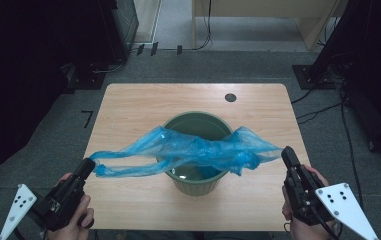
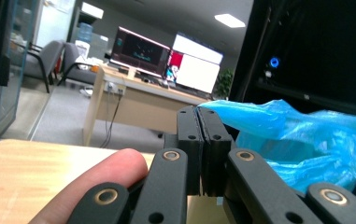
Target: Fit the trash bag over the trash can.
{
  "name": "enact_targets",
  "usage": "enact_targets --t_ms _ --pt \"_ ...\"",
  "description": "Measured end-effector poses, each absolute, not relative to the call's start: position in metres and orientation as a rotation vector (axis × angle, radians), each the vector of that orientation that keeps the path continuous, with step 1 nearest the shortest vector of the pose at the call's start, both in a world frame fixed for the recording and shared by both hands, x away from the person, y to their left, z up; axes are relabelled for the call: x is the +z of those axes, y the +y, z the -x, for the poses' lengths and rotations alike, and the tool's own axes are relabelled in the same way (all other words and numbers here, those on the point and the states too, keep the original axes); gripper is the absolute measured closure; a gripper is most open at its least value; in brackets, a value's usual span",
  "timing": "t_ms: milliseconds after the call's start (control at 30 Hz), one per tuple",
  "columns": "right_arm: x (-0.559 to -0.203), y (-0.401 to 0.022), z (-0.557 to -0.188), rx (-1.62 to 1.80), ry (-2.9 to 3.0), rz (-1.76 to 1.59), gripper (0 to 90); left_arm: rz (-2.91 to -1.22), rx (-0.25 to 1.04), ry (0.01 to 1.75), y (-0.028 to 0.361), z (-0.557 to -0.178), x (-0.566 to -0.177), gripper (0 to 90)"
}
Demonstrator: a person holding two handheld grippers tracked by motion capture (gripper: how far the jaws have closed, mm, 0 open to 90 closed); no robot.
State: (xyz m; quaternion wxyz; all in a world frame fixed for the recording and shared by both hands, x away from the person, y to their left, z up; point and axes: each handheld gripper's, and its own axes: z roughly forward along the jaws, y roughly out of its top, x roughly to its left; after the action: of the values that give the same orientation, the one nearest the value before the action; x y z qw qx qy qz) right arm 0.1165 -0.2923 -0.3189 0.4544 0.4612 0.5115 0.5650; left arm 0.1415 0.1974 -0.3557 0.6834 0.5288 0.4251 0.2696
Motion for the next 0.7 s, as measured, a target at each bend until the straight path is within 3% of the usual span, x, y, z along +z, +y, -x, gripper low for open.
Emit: enact_targets --t_ms 233,433,700 --pt "-0.343 -0.3 -0.107 1.338 1.293 -1.215 90.0 -1.284 0.538 0.946 0.19 -0.135 -0.383 88.1" --pt "-0.359 -0.307 -0.095 1.305 1.331 -1.242 90.0 -1.332 0.555 0.978 0.196 -0.134 -0.397 87.8" --pt "-0.384 -0.305 -0.112 1.228 1.375 -1.281 90.0 -1.41 0.615 1.044 0.19 -0.149 -0.414 87.8"
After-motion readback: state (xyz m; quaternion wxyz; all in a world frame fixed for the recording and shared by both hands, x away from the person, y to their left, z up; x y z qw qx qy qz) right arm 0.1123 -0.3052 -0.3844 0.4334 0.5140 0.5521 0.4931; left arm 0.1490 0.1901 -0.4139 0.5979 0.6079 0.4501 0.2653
